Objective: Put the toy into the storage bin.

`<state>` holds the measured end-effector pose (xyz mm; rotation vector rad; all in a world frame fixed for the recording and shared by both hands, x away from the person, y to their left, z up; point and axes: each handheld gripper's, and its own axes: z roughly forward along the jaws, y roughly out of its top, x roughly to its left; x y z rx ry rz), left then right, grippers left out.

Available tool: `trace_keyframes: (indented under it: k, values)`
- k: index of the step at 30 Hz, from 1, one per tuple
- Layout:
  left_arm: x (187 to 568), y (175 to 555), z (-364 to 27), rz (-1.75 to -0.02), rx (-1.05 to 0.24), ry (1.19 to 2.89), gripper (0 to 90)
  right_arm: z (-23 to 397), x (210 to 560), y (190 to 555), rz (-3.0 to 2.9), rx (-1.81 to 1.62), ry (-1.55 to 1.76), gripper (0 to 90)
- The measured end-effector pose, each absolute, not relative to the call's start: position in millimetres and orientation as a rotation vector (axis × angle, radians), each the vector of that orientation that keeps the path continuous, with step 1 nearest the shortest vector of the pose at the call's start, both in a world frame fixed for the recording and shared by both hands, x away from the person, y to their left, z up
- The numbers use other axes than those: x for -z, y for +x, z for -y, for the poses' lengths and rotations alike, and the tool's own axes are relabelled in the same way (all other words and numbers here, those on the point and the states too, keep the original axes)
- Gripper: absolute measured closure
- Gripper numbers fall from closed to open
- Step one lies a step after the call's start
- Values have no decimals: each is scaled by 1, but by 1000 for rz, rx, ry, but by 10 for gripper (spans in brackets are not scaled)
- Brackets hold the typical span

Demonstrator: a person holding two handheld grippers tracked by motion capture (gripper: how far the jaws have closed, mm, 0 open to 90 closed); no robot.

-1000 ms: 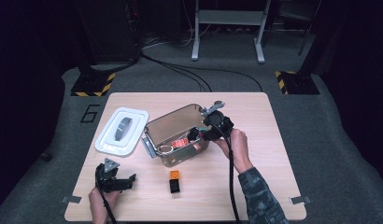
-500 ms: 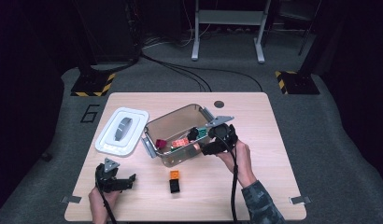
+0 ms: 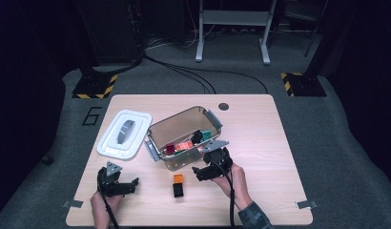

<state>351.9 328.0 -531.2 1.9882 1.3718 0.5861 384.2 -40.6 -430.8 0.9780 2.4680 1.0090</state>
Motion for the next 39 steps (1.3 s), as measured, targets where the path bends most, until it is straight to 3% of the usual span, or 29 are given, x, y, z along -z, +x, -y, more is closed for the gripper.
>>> trace_keyframes:
  k: [11,31,39]
  values:
    - [531,352,-328,-1373,-584,1988,21,7,465,361,-2541,-1048,954,127]
    - [531,352,-328,-1373,-585,1987,22,-38,495,349,-2579,-977,963,120]
    - [531,352,-328,-1374,-582,1990,22,-35,501,347,-2596,-940,988,233]
